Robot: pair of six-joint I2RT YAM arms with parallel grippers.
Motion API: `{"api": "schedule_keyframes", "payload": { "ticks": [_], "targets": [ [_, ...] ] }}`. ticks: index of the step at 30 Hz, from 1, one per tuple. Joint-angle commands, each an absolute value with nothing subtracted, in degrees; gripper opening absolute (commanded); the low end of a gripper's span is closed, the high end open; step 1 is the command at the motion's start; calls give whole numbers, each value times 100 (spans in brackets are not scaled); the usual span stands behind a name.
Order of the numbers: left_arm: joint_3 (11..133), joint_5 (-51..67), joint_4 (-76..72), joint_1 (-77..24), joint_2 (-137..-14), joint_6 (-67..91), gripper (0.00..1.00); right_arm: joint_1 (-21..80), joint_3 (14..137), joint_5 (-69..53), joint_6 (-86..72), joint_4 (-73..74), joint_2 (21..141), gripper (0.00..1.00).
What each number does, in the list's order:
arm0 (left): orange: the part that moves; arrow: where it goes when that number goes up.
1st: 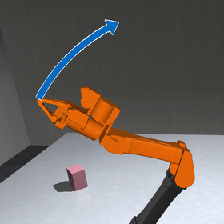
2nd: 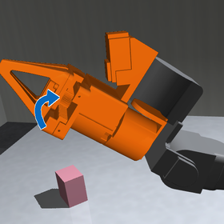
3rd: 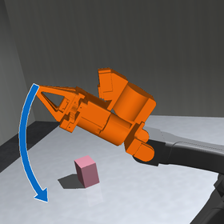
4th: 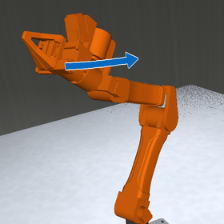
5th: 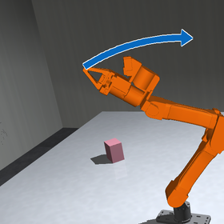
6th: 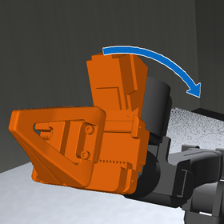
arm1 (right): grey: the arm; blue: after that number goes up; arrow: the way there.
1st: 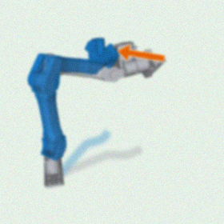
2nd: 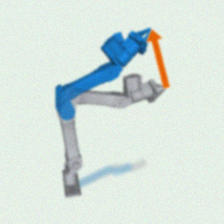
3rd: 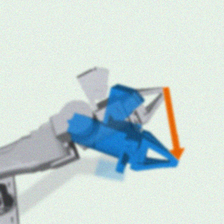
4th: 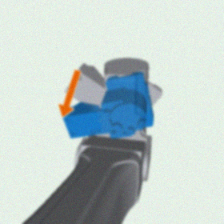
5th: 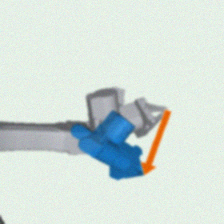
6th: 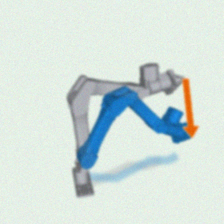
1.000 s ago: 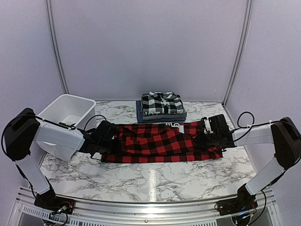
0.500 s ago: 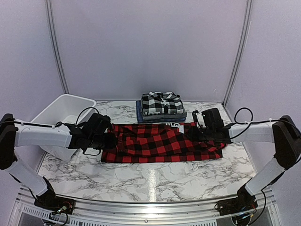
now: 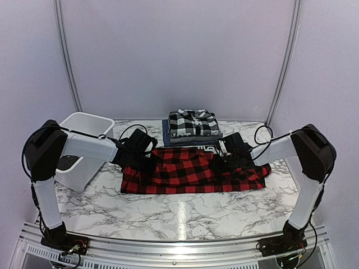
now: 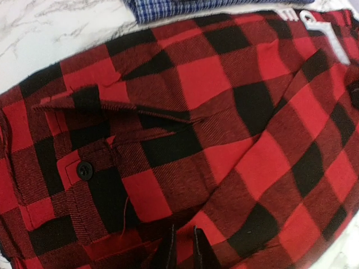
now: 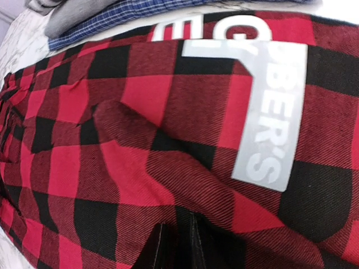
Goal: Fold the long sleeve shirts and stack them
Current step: Move the rectangle-folded shirt to the center of the board.
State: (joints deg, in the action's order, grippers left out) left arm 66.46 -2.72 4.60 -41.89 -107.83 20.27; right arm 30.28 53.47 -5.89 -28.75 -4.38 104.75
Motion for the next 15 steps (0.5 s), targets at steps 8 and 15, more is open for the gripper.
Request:
{"api": "schedule_keyframes", "payload": {
  "ticks": [8,15],
  "targets": [
    [6320,214,766,-4216,-11217,1621,11,2580,5075,-281,-3139,-663,10531,17],
    [6166,482,1039,-4974,-11171,2274,11,2283,4532,-148,-2881,-509,9959,19]
  ]
}}
